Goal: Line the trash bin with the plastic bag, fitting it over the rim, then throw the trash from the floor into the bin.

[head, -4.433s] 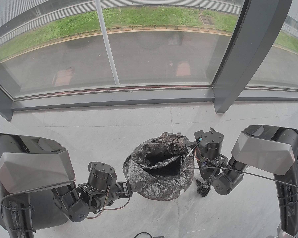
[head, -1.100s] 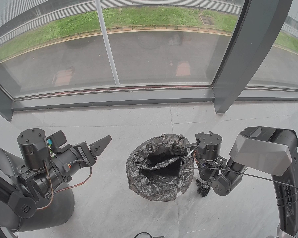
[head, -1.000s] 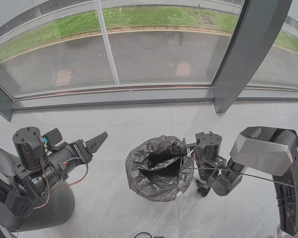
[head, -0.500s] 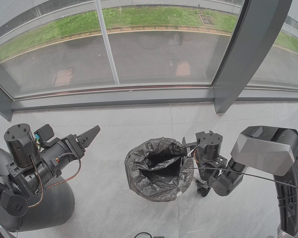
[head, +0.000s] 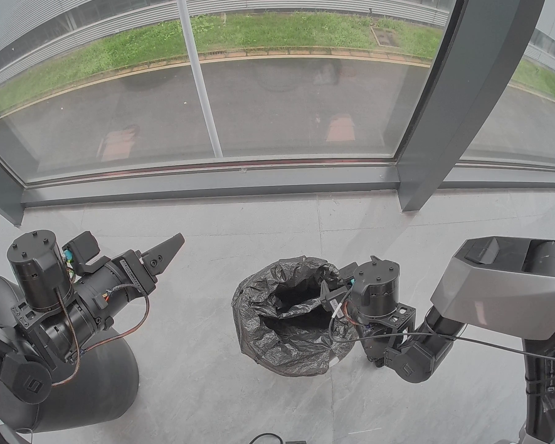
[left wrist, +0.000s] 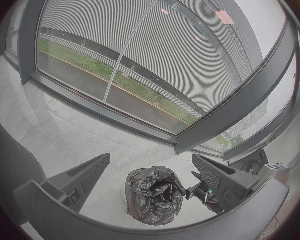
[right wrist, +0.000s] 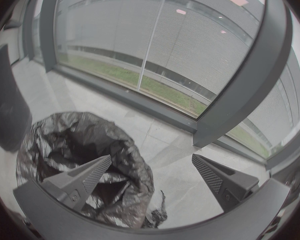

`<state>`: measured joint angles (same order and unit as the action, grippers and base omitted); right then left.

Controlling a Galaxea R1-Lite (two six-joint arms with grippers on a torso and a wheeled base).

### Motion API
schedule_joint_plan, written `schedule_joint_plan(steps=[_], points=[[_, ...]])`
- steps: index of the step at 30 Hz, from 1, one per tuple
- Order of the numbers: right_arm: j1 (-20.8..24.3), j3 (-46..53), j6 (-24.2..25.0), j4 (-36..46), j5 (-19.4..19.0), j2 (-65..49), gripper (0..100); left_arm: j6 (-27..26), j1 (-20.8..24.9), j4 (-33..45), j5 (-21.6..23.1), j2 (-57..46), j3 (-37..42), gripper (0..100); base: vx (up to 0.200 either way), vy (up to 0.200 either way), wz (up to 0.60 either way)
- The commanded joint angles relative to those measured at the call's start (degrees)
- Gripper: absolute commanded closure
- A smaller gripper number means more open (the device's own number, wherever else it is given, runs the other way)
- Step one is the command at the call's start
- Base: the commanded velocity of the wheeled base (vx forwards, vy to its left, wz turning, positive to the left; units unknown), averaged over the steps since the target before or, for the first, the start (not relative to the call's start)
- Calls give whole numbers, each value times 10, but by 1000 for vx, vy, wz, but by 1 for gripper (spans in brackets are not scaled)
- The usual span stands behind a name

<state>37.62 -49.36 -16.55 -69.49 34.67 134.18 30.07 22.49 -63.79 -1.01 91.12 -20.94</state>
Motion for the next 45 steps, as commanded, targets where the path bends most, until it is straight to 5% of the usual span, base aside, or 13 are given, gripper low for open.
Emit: schedule_joint_plan(steps=[1,5,16,45], points=[[3,-9,-18,94,0,-66,0,0,-1,0,0,2,0,0,0,0,0],[-9,-78,-12,167,0,-69,0,0,-3,0,0,8,0,0,0,0,0],[-18,-185,-10,176,-7,-2,0,0,-3,0,0,11,1,0,0,0,0],[14,-179,17,173,-17,42,0,13,-7,-1,0,34,-2,0,0,0,0]])
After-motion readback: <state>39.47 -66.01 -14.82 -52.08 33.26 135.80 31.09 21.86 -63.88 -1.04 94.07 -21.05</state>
